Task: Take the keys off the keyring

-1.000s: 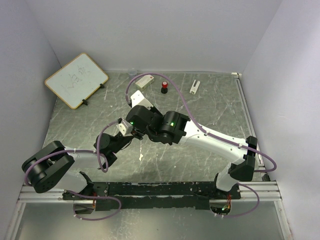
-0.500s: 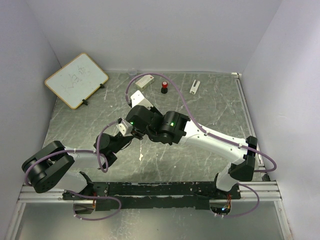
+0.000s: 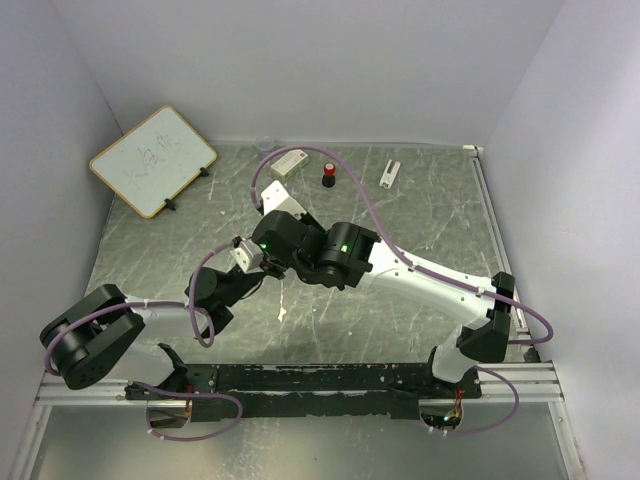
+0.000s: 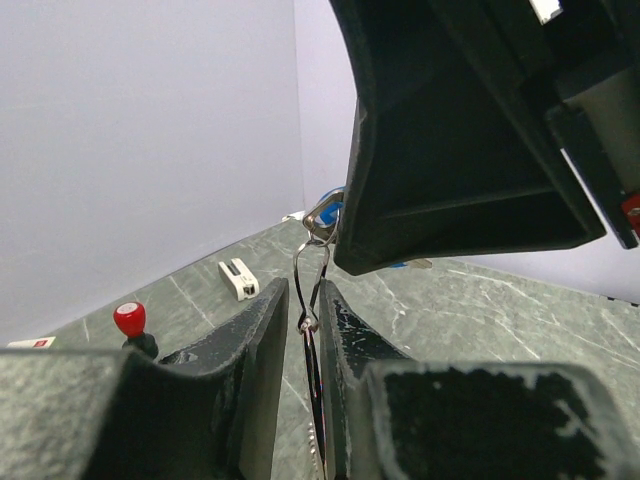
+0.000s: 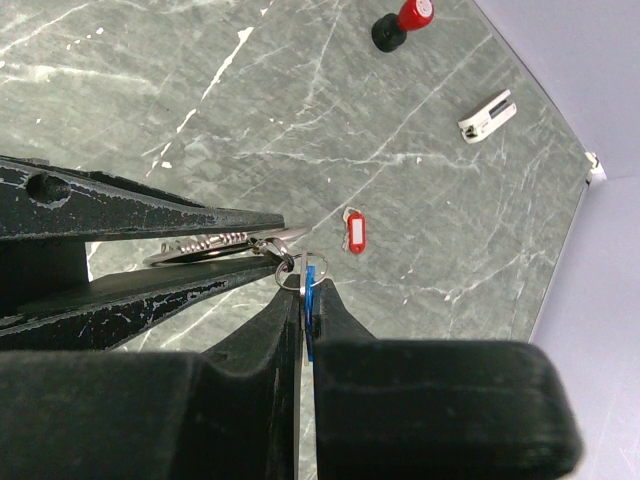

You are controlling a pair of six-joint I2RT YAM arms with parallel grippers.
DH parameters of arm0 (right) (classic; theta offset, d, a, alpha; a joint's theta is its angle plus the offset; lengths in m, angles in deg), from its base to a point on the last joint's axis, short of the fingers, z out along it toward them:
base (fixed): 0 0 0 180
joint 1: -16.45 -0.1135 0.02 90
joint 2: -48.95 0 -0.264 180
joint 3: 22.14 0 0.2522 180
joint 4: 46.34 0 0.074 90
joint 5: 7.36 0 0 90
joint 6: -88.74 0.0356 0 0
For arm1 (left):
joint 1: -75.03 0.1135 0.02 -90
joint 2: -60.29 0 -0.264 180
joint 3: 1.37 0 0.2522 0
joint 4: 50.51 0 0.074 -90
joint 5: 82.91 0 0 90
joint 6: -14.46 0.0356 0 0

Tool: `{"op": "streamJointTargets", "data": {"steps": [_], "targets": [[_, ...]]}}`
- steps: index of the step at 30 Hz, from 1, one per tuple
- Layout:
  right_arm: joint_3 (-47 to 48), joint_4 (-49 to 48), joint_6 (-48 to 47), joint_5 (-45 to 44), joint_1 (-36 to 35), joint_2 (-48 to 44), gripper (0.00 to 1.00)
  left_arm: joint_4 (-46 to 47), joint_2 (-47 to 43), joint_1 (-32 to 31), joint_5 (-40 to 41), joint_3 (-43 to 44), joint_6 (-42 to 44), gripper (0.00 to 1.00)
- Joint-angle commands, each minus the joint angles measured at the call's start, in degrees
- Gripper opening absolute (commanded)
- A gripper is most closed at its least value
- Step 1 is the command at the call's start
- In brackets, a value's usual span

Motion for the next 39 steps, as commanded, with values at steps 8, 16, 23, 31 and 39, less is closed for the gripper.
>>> {"op": "streamJointTargets", "data": {"steps": [8, 16, 23, 31, 39], "targets": [[0.1, -0.3, 0.6, -0.9, -0.2, 0.0, 0.00, 2.7, 0.6, -1.0, -0.3, 0.5, 0.6, 0.30], [-0.3, -0.4, 0.9, -1.2, -0.2, -0.5, 0.00, 0.4, -1.1, -1.8, 1.6, 0.6, 2.4, 0.20], [-0.3, -0.2, 1.2, -1.2, -0.2, -0.4, 0.00, 0.2, -1.5, -2.0, 4.3, -0.4, 3.1, 0.18], [-0.7, 0.9, 2.5, -2.0, -0.2, -1.0, 0.00, -1.1, -3.9, -2.0, 7.1, -0.3, 4.5, 0.19], [-2.1, 0.2, 2.9, -1.7, -0.2, -1.5, 0.00, -2.6, -5.8, -2.0, 7.1, 0.4, 3.9, 0.21]]}}
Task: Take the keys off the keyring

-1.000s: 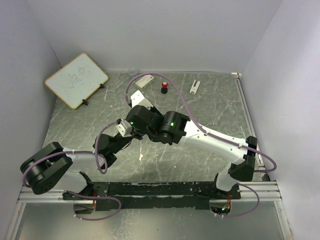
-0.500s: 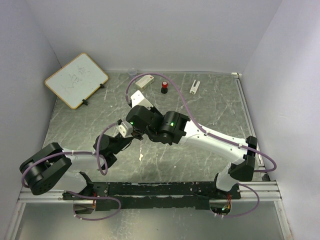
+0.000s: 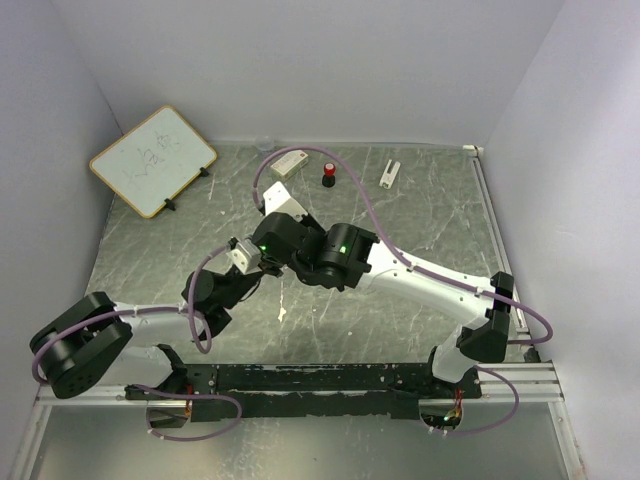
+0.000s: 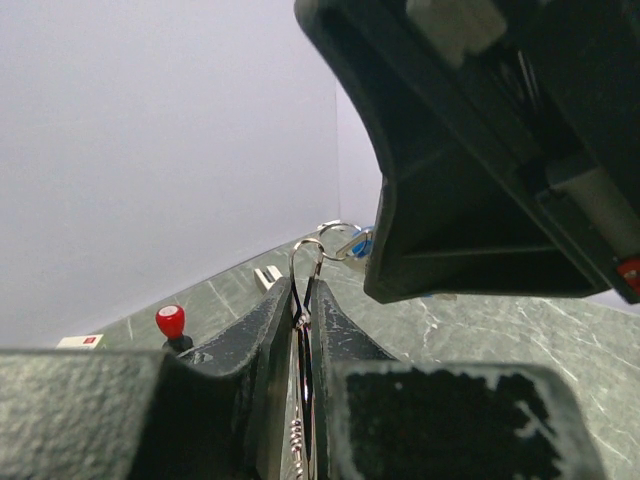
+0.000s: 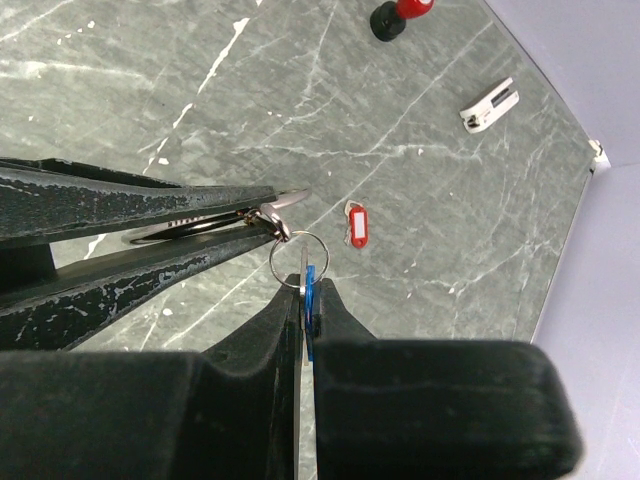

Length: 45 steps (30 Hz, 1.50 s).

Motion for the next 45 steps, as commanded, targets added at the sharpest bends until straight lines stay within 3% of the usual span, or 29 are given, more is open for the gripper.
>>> {"op": "streamJointTargets", "data": {"steps": [1, 10, 24, 30, 35, 39, 40, 42, 45], "targets": [[-1.1, -0.1, 1.2, -1.0, -0.1, -1.6, 0.00, 0.2, -2.0, -0.3, 0.9, 0.5, 0.2, 0.20], [-3.7, -5.3, -1.5, 0.4, 0.6, -3.7, 0.00, 2.2, -4.9, -0.4, 0.0, -0.8, 0.2, 0.19], [-11.9, -17.0, -6.0, 14.2, 11.6, -9.1, 0.00, 3.4, -8.4, -0.3, 0.2, -2.2, 0.2, 0.18], [-12.3, -18.8, -7.0, 15.3, 12.5, -9.7, 0.00, 1.6, -7.2, -0.4, 0.7, -1.8, -0.3, 0.20], [-11.0, -17.9, -7.2, 15.3, 12.5, -9.4, 0.00, 1.0, -3.6, -0.3, 2.3, -0.8, -1.7, 0.38], [-10.8, -17.1, -6.9, 15.0, 12.5, -9.0, 0.00, -0.1, -1.0, -0.4, 1.9, 0.8, -2.1, 0.46], [-10.9, -16.9, -6.8, 14.9, 12.5, -8.9, 0.00, -0.2, -0.5, -0.4, 1.8, 1.0, -2.0, 0.57], [-11.1, -16.8, -6.8, 14.8, 12.5, -9.0, 0.00, 0.5, 0.6, -0.4, 1.9, 0.9, -2.1, 0.67], [-11.4, -17.1, -6.6, 15.1, 12.5, -9.5, 0.00, 1.3, 2.2, -0.4, 2.1, 1.4, -1.7, 0.69]]}}
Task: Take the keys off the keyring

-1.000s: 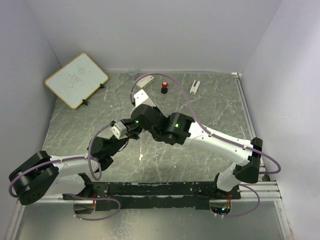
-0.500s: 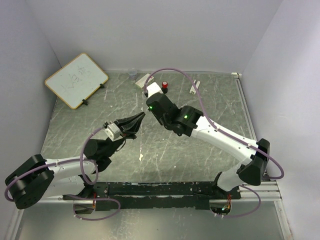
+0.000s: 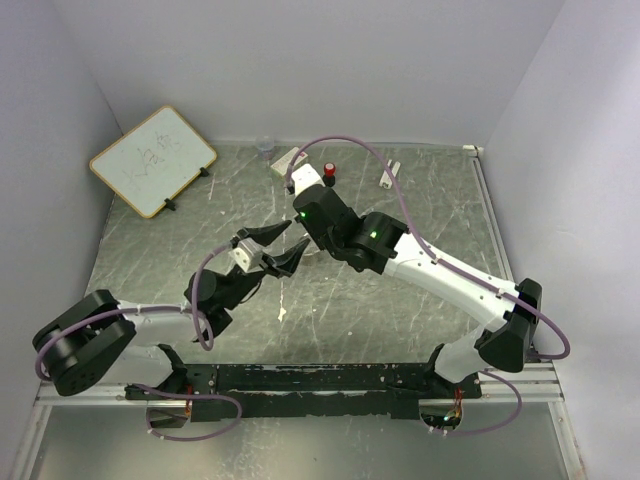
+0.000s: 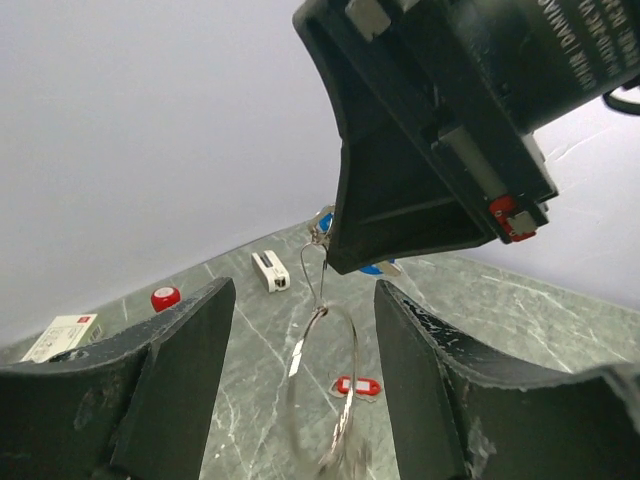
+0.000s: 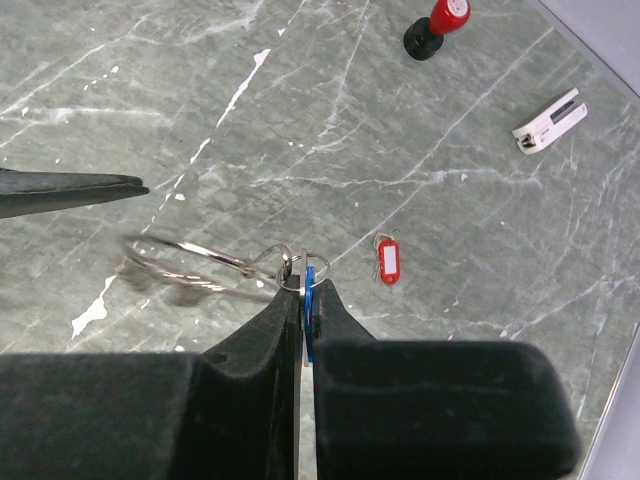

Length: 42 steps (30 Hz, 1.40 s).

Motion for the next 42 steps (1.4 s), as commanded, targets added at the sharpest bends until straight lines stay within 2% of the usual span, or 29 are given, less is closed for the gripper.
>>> {"op": "streamJointTargets", "data": {"steps": [1, 14, 37, 42], "targets": [[1.2, -0.7, -0.1, -0.2, 0.1, -1.6, 0.00, 1.6, 2.1, -0.3, 0.8, 2.2, 0.1, 0.69], [0.6, -0.4, 0.2, -0.4, 0.1, -2.0, 0.00, 4.7, 9.7, -1.1, 0.3, 5.5, 3.1, 0.69], [-1.8, -1.3, 0.9, 1.1, 0.1, -3.4, 0.00, 7.7, 16.6, -1.3, 5.1, 10.1, 8.2, 0.69], [-2.1, -1.3, 1.0, 1.3, 0.1, -3.8, 0.00, 7.4, 17.2, -1.3, 4.9, 10.7, 8.6, 0.65]]}}
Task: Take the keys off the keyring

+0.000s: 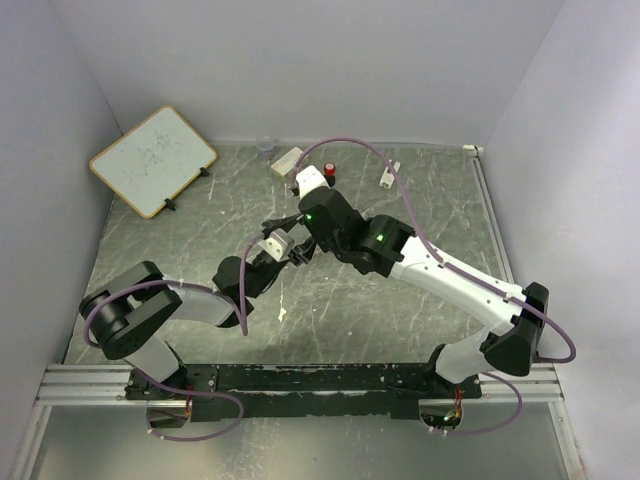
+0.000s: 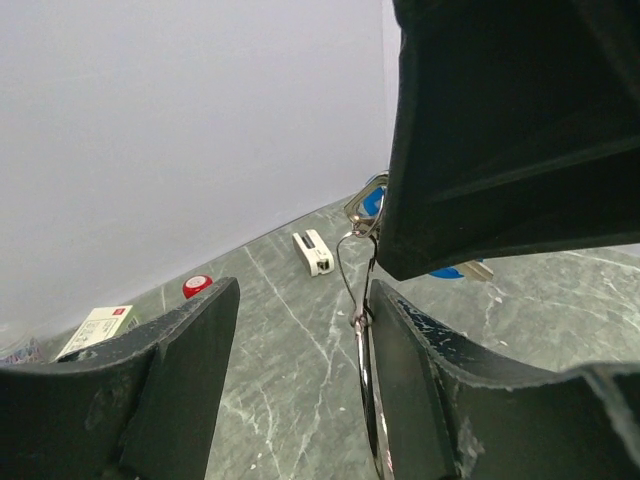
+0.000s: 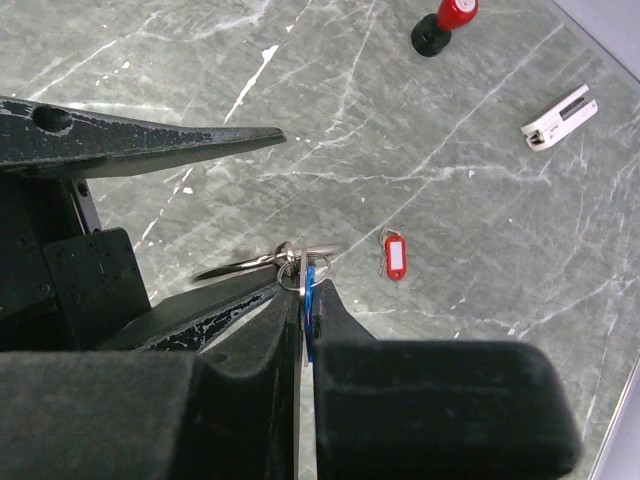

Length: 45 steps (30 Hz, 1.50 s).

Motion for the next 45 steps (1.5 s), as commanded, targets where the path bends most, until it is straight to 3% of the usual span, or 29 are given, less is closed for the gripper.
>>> {"op": "streamJointTargets", "data": {"steps": [1, 19, 45], "targets": [[-0.4, -1.1, 0.5, 0.2, 0.0, -1.8, 0.00, 3.6, 0.9, -0.3, 0.6, 2.0, 1.1, 0.65], [-0.7, -0.8, 0.7, 0.2, 0.1, -1.8, 0.00, 4.9, 0.9, -0.4, -0.8, 1.9, 0.3, 0.58], [-1.1, -1.1, 0.6, -0.5, 0.1, -1.9, 0.00, 0.4, -1.0, -0.3, -6.3, 1.8, -0.3, 0.34]]}}
